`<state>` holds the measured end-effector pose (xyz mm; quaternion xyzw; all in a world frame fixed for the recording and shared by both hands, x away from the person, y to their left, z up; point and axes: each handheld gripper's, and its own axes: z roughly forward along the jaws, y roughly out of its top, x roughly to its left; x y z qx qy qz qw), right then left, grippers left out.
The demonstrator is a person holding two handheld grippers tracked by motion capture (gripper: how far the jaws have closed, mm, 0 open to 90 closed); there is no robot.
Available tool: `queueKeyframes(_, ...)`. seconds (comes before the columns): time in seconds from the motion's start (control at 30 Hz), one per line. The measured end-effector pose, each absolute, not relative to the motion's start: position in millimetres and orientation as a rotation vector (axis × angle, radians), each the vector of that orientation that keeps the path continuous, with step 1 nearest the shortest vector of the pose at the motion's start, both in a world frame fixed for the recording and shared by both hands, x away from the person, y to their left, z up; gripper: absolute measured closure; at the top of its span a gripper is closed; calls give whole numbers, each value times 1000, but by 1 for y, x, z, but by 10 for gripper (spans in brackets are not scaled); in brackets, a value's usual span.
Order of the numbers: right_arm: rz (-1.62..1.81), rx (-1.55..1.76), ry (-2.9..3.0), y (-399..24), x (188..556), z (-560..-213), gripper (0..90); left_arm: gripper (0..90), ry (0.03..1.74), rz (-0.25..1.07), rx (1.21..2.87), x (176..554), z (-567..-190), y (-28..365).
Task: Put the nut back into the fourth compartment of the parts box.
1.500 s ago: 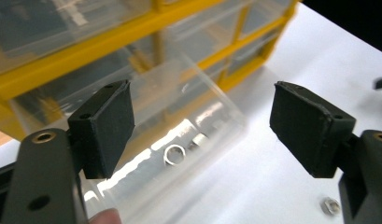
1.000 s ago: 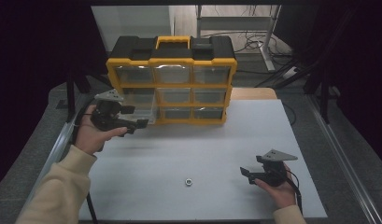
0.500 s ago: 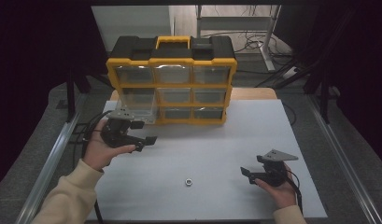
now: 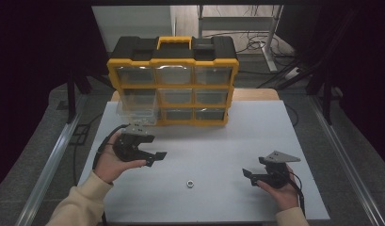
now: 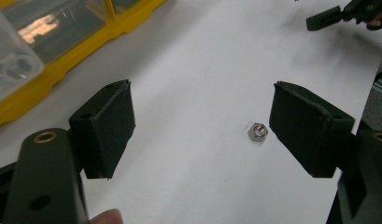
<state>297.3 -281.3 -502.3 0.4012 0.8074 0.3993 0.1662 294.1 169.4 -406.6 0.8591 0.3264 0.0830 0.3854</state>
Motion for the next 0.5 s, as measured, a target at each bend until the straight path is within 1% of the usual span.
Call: queueKeyframes(0.5, 1135, 1144, 2300, -281, 297, -503, 166, 227, 793, 165, 2248, 289, -432, 141)
